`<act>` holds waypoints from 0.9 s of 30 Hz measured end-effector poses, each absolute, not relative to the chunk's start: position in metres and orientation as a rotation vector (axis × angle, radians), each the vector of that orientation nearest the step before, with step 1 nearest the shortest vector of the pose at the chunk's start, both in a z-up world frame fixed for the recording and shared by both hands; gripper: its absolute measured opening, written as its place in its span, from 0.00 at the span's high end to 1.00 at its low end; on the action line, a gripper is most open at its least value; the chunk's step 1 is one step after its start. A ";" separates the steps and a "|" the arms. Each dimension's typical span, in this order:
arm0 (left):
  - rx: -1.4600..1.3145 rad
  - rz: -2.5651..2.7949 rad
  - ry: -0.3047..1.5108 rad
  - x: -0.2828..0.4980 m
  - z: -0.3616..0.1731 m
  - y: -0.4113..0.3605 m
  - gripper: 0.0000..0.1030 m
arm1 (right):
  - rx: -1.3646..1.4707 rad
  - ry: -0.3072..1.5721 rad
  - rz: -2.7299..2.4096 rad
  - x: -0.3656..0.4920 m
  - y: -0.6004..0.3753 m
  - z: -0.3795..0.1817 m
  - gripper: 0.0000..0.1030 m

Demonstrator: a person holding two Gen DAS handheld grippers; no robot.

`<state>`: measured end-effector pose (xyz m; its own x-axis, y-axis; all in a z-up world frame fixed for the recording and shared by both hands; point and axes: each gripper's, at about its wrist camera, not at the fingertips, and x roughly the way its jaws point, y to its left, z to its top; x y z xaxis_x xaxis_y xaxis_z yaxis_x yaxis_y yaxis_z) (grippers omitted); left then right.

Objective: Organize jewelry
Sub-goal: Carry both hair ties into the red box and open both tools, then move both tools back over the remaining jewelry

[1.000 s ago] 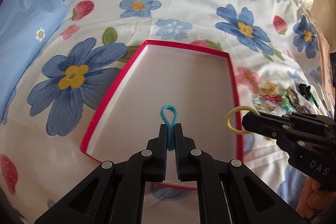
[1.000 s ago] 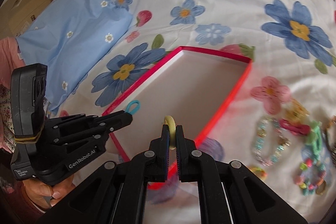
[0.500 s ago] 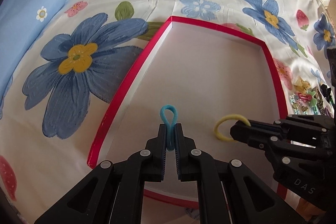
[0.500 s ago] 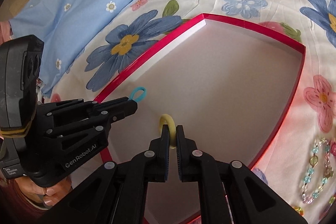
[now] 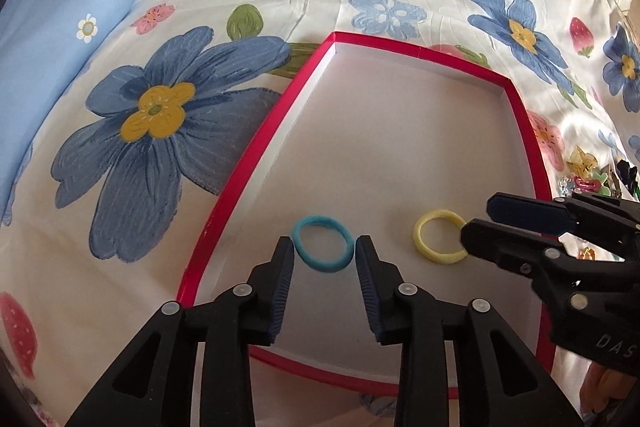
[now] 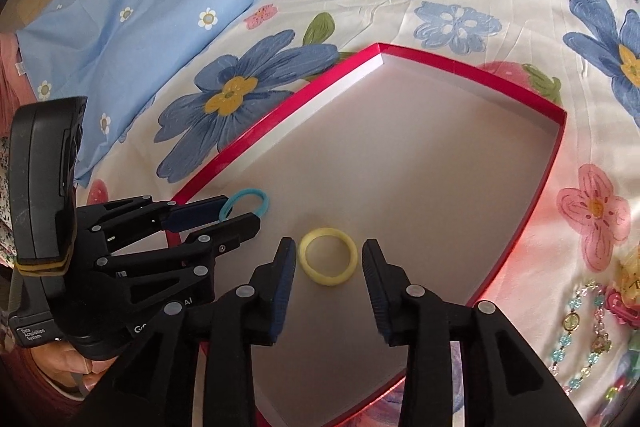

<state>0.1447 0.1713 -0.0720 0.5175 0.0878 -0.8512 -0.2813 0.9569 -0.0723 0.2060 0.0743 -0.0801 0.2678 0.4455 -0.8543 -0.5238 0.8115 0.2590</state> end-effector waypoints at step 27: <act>-0.221 0.110 0.910 0.103 -0.012 0.100 0.38 | 0.121 0.960 0.377 0.138 -0.091 -0.011 0.48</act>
